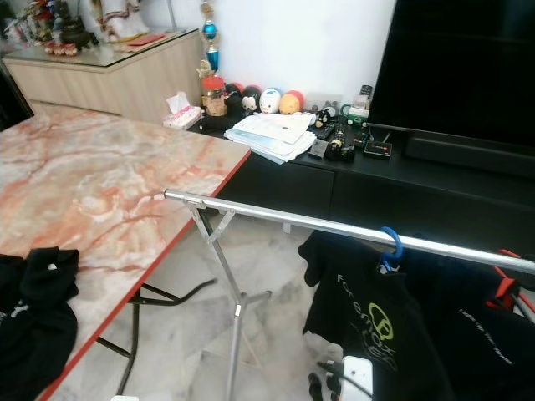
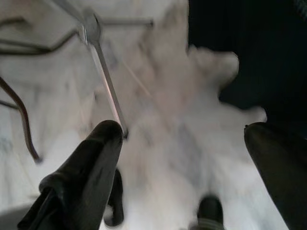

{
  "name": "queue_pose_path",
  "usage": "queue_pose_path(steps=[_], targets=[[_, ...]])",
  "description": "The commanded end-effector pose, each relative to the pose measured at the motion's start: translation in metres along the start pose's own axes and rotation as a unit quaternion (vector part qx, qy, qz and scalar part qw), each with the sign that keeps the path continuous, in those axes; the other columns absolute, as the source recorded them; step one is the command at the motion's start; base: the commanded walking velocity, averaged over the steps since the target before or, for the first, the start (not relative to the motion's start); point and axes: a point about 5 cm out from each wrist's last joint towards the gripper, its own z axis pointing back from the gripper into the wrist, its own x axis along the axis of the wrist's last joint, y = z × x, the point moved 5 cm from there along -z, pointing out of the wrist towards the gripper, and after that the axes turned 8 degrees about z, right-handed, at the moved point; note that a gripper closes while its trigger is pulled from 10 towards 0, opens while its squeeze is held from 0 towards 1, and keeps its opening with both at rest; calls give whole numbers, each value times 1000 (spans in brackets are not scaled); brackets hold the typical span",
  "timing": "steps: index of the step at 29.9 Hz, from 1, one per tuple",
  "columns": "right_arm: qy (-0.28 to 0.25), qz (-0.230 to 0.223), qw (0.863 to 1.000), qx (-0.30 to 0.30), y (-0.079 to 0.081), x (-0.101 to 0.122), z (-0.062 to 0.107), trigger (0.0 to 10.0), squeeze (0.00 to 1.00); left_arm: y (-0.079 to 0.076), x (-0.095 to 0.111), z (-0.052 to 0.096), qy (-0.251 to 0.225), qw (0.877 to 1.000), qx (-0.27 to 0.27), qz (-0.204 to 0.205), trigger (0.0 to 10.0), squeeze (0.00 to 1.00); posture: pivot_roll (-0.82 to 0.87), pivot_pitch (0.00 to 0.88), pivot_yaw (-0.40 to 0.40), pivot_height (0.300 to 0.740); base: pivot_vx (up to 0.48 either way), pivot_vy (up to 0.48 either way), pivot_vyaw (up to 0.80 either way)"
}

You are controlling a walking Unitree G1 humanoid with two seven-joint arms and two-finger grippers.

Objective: Hang hanger

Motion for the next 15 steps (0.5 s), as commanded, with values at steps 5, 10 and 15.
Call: queue_pose_path(steps=[5,10,15], targets=[[-24,-3,999,-21,-7,2,2,10000,0,5,-13,2,15,1000,4,-3,10000,0,-25,11,58,740,0,0,0],[-50,0,999,-21,-8,8,4,10000,0,6,-15,3,16,1000,5,-1,10000,0,-28,5,47,740,0,0,0],[-79,13,997,-17,-9,15,6,10000,0,8,-17,3,17,1000,9,1,10000,0,-39,0,37,740,0,0,0]])
